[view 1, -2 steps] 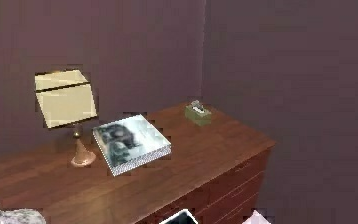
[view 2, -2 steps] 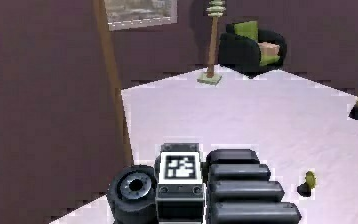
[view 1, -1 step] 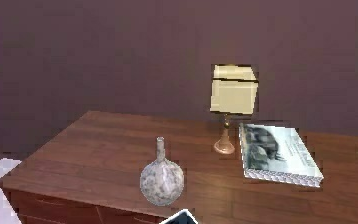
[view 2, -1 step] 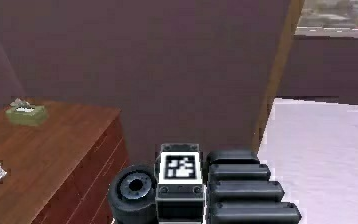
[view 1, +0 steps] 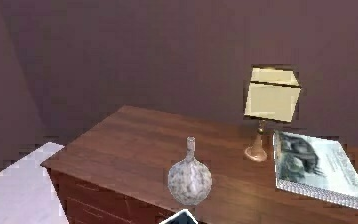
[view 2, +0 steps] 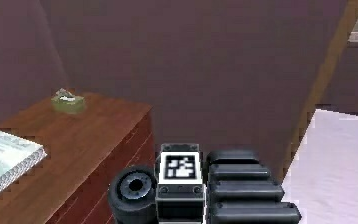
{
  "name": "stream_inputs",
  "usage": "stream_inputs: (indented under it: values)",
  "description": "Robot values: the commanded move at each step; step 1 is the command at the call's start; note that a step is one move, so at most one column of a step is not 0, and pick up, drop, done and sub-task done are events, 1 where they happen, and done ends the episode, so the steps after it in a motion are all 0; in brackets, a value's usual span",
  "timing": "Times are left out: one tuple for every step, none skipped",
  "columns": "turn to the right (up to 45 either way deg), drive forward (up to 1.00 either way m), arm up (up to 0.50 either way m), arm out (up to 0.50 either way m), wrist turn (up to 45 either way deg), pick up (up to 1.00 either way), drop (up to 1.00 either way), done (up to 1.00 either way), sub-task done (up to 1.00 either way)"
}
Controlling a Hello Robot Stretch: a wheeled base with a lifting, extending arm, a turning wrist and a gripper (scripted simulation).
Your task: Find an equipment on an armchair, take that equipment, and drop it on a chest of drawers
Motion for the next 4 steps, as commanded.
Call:
stream_inputs:
  values:
    - [45.0,0.00,0.00,0.00,0.0,0.00,0.00,0.00,0.00]
    - [6.0,0.00,0.00,0.00,0.0,0.00,0.00,0.00,0.00]
    - [-39.0,0.00,0.00,0.00,0.0,0.00,0.00,0.00,0.00]
    - [21.0,0.00,0.00,0.00,0.0,0.00,0.00,0.00,0.00]
